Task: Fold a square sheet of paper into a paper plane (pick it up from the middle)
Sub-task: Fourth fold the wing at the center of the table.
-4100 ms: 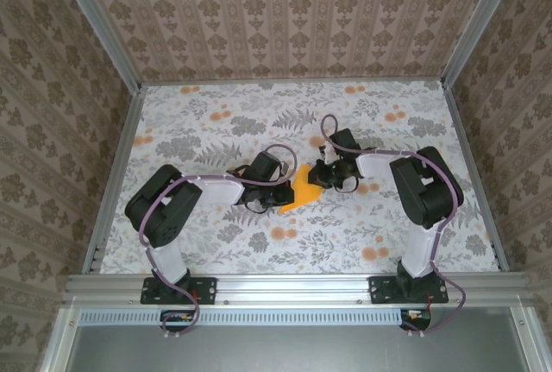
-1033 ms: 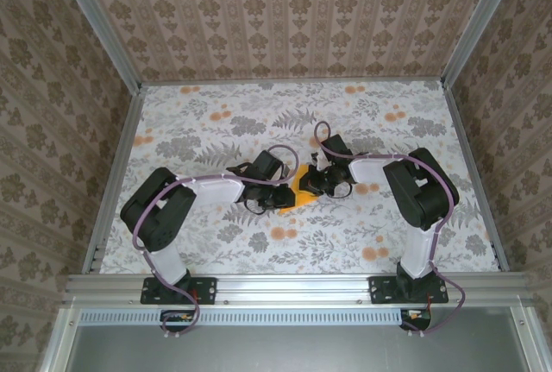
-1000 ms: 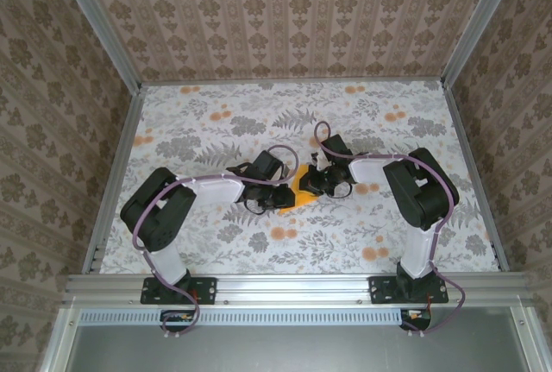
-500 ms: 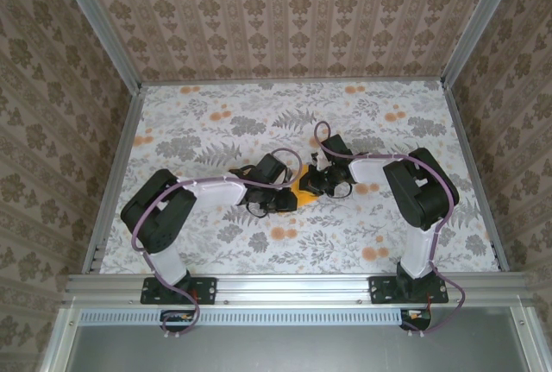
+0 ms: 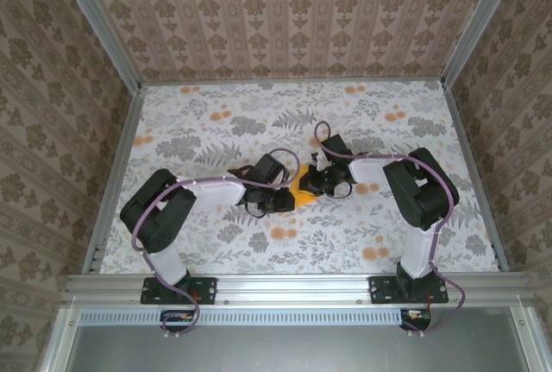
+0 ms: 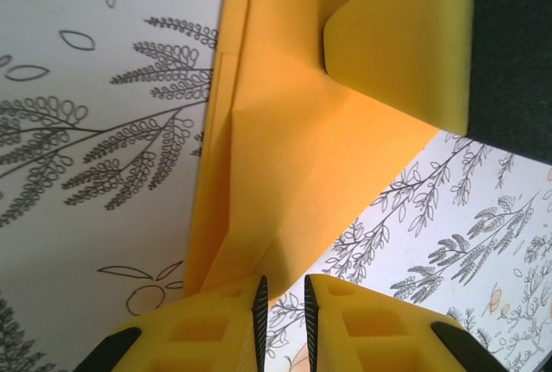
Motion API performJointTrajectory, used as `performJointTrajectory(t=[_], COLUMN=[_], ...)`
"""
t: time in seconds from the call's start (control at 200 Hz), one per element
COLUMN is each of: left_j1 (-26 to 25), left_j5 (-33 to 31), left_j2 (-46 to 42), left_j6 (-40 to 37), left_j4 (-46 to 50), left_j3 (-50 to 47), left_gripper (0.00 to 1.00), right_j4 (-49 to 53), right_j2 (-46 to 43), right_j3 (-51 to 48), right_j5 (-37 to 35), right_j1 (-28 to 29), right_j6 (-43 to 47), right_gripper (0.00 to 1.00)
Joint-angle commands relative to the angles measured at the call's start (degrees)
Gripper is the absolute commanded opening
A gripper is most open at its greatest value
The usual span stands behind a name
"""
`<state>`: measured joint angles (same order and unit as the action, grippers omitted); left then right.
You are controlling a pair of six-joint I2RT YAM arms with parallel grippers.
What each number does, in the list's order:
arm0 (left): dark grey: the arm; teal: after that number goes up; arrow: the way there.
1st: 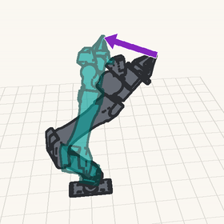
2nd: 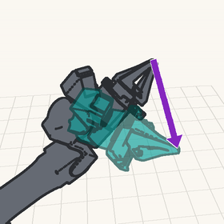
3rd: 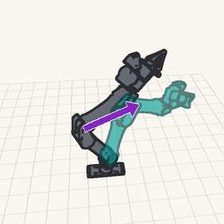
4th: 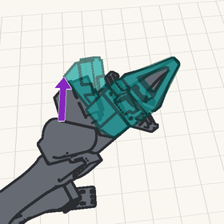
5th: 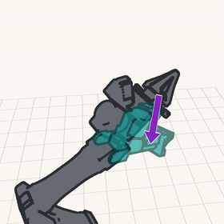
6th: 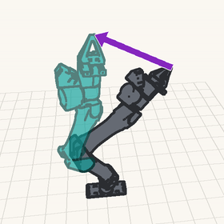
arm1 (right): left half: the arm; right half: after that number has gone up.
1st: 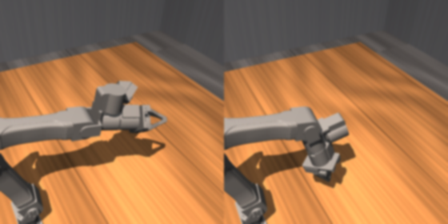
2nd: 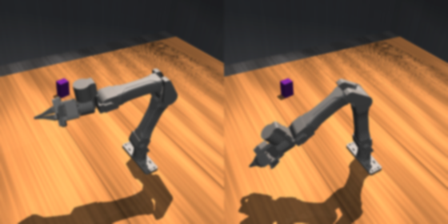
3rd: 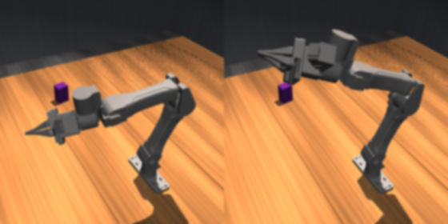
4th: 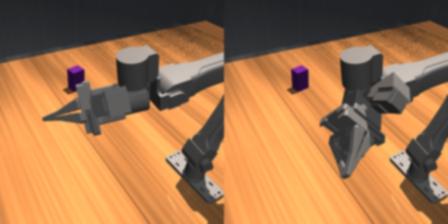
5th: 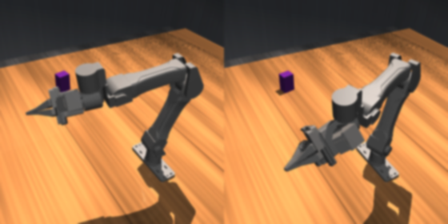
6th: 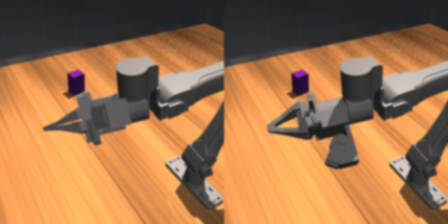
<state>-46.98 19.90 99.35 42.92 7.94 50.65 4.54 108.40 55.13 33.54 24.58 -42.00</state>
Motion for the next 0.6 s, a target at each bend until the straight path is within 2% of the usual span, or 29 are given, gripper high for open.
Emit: performJointTrajectory(t=[0.0,0.595], left_j1=[0.9,1.7], left_j5=[-0.8,4.1], left_j2=[-1.1,-3.7], left_j6=[0.8,1.8], left_j4=[0.9,-4.5], left_j3=[-2.0,-0.7], left_gripper=[0.21,0.21], right_j4=[5.0,6.1], right_j2=[4.2,4.1], right_j3=[-1.1,-1.1], right_j5=[-7.0,-7.7], right_j1=[-0.7,-0.8], right_j6=[0.9,1.3], right_gripper=[0.1,0.1])
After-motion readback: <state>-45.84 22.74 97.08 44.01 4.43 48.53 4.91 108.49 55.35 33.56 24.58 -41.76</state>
